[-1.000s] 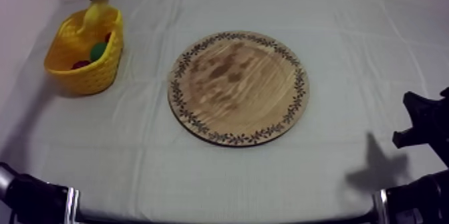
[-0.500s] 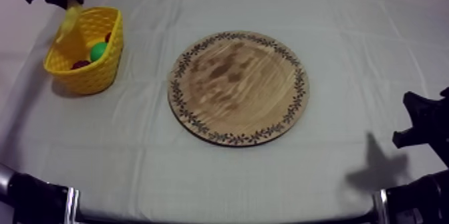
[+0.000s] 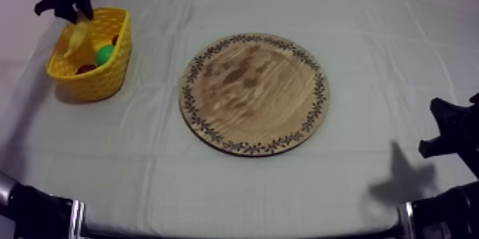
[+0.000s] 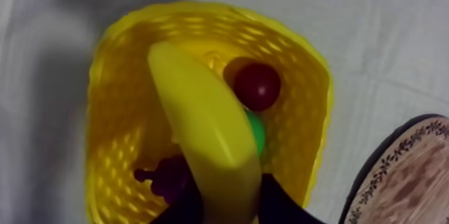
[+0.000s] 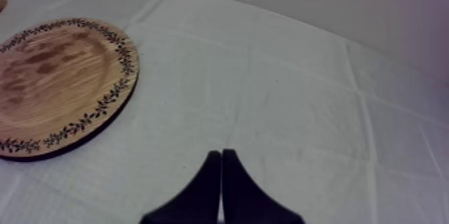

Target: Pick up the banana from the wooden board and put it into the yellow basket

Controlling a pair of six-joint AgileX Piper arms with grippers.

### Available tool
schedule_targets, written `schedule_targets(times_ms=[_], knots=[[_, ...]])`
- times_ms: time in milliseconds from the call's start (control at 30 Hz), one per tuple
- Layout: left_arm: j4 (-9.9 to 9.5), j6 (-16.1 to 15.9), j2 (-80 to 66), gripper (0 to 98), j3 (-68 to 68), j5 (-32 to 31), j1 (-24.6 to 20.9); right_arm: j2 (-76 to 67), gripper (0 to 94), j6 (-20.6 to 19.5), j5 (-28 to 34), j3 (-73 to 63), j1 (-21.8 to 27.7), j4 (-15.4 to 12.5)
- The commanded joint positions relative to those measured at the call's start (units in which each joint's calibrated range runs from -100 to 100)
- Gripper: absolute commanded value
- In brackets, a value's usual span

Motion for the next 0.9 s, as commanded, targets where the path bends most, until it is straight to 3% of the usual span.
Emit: schedule_targets(times_ms=[0, 233, 467, 733, 867], knots=[[0.29, -0.97, 1.17, 16.5, 0.39, -1.68, -0.09, 0.0, 0.3, 0.01, -0.01, 0.01, 0.01, 0.0], [1.45, -3.03, 5.98, 18.2, 1.1, -6.79, -0.54, 0.0, 0.3, 0.01, -0.01, 0.01, 0.01, 0.0], [3.95, -5.43, 10.7, 31.3, 0.95, -9.48, -1.72, 0.0, 0.3, 0.01, -0.01, 0.01, 0.01, 0.0], [5.32, -7.59, 12.85, 64.9, 0.51, -8.72, -2.43, 0.0, 0.3, 0.01, -0.01, 0.01, 0.01, 0.0], [5.39, -7.53, 12.62, 76.4, 0.22, -7.57, -2.42, 0.0, 0.3, 0.01, -0.01, 0.01, 0.01, 0.0]])
